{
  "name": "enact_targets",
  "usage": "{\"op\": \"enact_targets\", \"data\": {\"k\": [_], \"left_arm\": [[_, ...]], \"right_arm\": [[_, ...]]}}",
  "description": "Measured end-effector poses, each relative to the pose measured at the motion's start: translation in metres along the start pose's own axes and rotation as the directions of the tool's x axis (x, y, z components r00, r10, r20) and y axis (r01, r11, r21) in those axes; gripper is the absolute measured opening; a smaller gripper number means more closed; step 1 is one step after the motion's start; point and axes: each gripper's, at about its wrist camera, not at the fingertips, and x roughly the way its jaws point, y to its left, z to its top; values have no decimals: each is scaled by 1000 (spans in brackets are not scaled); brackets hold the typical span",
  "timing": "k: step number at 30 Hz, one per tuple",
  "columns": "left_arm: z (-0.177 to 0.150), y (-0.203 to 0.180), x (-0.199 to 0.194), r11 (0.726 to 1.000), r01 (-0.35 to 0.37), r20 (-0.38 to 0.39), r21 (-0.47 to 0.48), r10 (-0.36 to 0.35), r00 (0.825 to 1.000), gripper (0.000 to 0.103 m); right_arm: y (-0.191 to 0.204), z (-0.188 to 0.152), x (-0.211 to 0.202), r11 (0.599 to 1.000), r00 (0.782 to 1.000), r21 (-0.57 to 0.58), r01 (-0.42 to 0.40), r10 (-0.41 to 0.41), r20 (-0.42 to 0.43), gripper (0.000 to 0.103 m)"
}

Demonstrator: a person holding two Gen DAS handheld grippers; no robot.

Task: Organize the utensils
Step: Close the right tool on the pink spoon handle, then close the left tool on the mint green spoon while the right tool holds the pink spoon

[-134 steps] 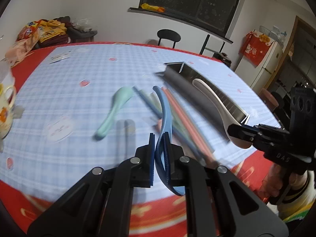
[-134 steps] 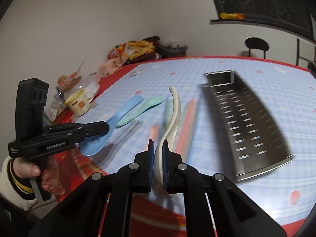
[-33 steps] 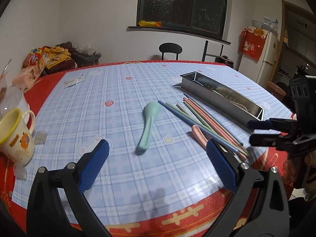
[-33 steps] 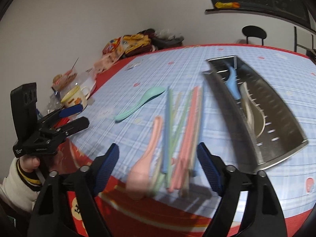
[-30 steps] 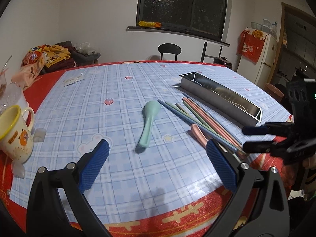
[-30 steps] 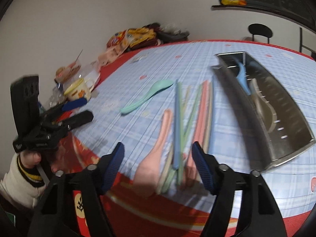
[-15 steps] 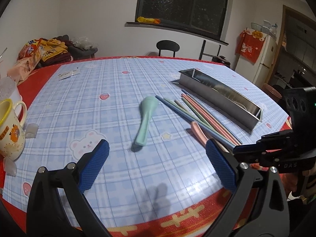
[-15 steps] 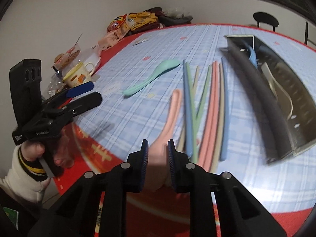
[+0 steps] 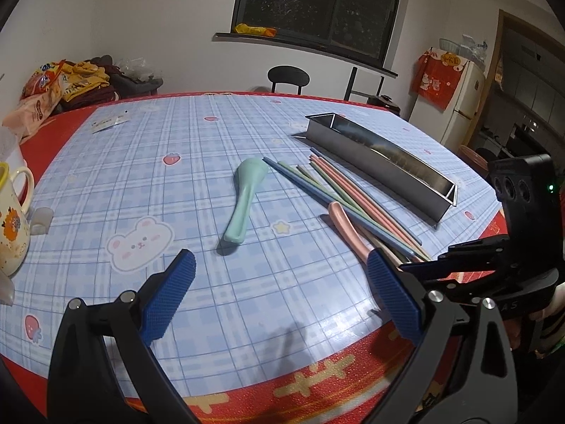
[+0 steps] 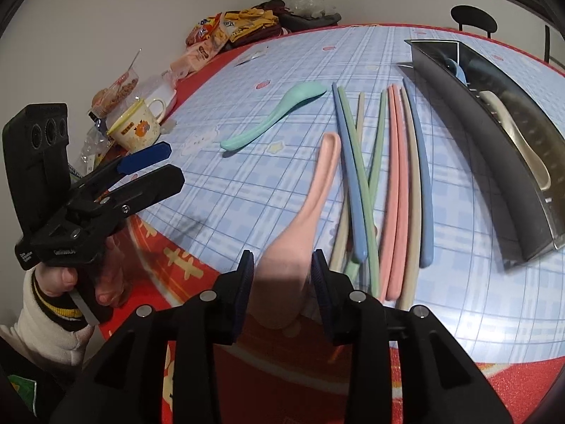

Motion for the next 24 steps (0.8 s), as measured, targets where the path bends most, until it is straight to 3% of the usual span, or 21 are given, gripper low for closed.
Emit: {"op": "enact_targets", "data": {"k": [16, 24], "left_arm": [[-2, 1, 1, 1000, 6, -6, -5, -6, 1000, 94], [-2, 4, 6, 1000, -2, -29, -29, 1, 1000, 85]], "right_arm": [[8, 7, 5, 1000, 1000, -2, -27, 27, 7, 23], [5, 7, 8, 998, 998, 13, -68, 68, 16, 22]]}}
